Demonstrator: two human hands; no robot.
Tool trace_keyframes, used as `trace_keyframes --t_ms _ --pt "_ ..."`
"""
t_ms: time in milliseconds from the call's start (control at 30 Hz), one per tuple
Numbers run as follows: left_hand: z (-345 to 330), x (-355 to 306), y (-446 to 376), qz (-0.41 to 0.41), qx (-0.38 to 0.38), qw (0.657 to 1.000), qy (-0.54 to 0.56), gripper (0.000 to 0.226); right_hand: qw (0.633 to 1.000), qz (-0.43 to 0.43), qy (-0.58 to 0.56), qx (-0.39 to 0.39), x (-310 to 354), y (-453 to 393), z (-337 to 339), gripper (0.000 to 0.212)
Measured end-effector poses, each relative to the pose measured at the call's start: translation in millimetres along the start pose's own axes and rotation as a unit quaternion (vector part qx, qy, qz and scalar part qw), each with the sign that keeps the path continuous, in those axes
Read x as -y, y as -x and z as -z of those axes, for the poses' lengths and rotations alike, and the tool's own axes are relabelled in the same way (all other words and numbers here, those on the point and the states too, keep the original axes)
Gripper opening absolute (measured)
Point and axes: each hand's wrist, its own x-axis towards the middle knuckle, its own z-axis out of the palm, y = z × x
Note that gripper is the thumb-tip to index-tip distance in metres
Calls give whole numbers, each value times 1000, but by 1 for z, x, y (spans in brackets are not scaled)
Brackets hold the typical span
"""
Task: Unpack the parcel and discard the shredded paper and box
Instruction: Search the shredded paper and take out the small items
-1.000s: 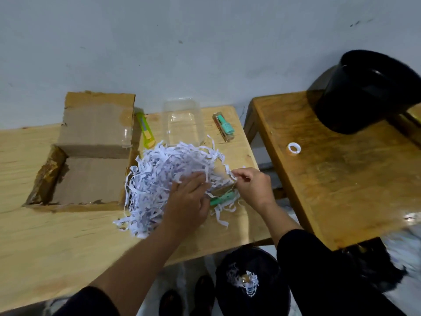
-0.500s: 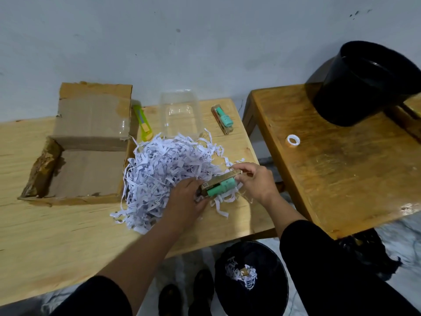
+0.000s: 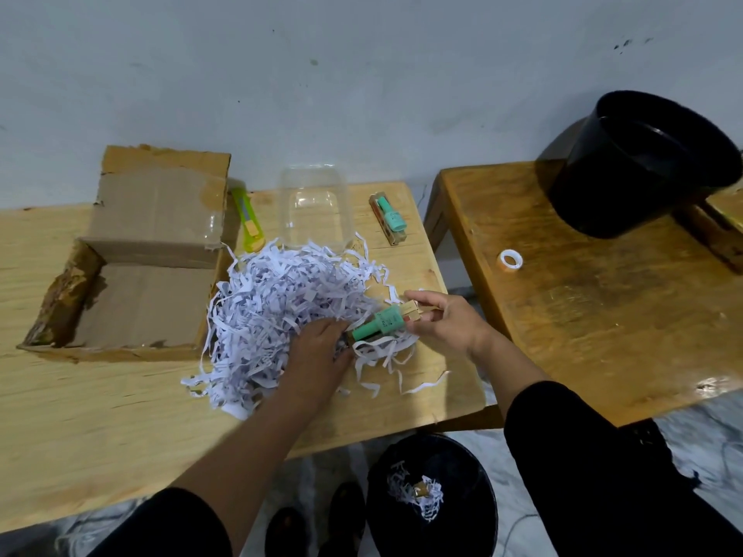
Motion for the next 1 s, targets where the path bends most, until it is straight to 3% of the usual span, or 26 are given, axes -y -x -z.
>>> trace_keyframes --t_ms 167,267,433,633,800,1000 --pt "-1 -1 -2 12 3 1000 -17 48 992 52 112 -39 1 -4 0 41" --pt "-1 -2 -2 16 2 1000 -24 49 988 77 119 -57 -1 0 3 35" --pt "-3 -2 0 15 0 999 -41 46 993 55 -27 -103 -4 8 20 42" --pt "-5 -3 0 31 10 998 -46 50 963 51 -187 -187 7 -1 21 44" --pt "-10 0 2 26 2 998 -55 50 935 -17 -188 -301 18 -36 -5 47" --pt "-12 2 3 13 -12 998 -62 50 915 -46 -169 -363 24 -84 -41 51"
